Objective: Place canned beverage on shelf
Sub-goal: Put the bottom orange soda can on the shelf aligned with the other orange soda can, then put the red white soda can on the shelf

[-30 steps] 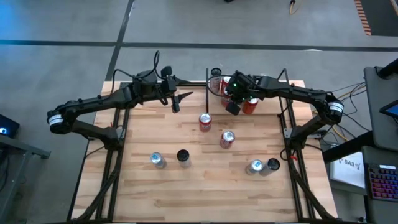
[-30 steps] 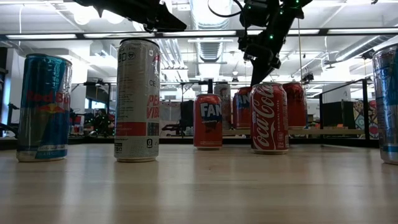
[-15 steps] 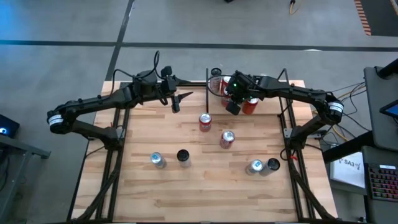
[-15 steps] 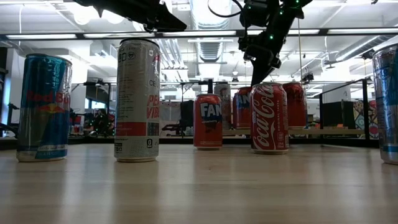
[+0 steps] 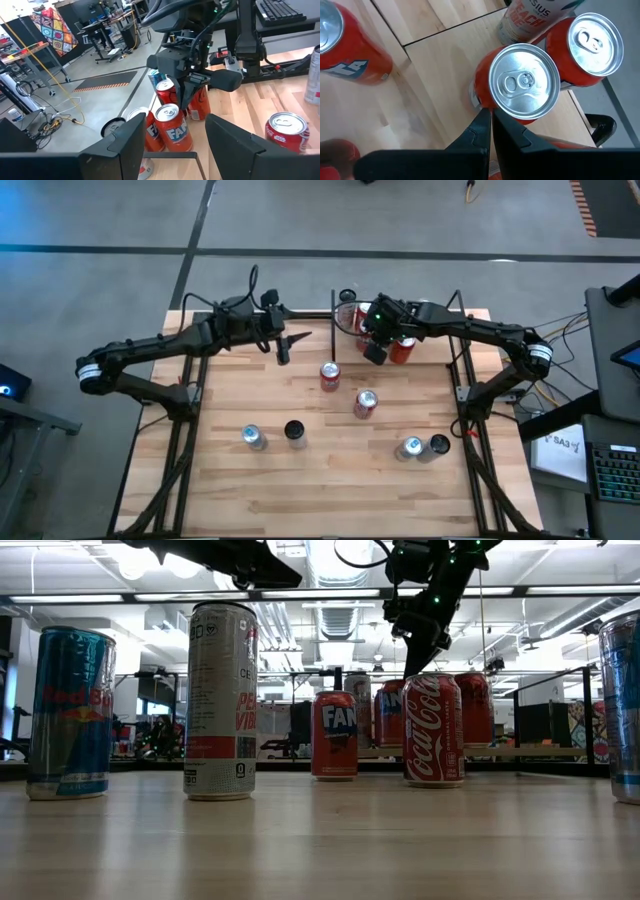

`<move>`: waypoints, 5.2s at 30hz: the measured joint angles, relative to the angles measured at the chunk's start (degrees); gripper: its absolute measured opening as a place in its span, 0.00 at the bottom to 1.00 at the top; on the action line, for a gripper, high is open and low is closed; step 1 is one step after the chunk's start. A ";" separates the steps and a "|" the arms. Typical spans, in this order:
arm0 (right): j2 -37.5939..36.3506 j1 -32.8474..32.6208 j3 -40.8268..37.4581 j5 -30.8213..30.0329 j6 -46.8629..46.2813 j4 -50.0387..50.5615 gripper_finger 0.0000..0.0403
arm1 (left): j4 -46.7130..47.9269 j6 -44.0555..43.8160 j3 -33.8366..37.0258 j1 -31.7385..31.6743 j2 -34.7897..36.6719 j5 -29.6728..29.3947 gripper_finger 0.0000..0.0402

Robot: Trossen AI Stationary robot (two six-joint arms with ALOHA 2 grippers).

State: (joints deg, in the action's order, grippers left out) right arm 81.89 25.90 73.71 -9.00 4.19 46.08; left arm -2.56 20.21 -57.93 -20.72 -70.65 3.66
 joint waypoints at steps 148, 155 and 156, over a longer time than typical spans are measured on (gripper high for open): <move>-14.06 -35.15 -3.67 3.09 -34.16 14.53 0.02 | -1.60 -8.74 -0.02 19.59 -0.38 -0.09 0.47; -14.06 -35.15 -3.67 0.60 -30.50 14.52 0.09 | -1.84 -8.79 -0.02 19.59 -0.39 -0.09 0.47; -14.07 -35.15 -3.70 0.40 -29.85 14.49 0.12 | -1.84 -8.79 -0.02 19.59 -0.39 -0.08 0.47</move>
State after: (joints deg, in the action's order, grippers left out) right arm 67.82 -9.26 70.01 -8.60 -25.66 60.57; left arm -4.40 11.42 -57.95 -1.13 -71.05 3.58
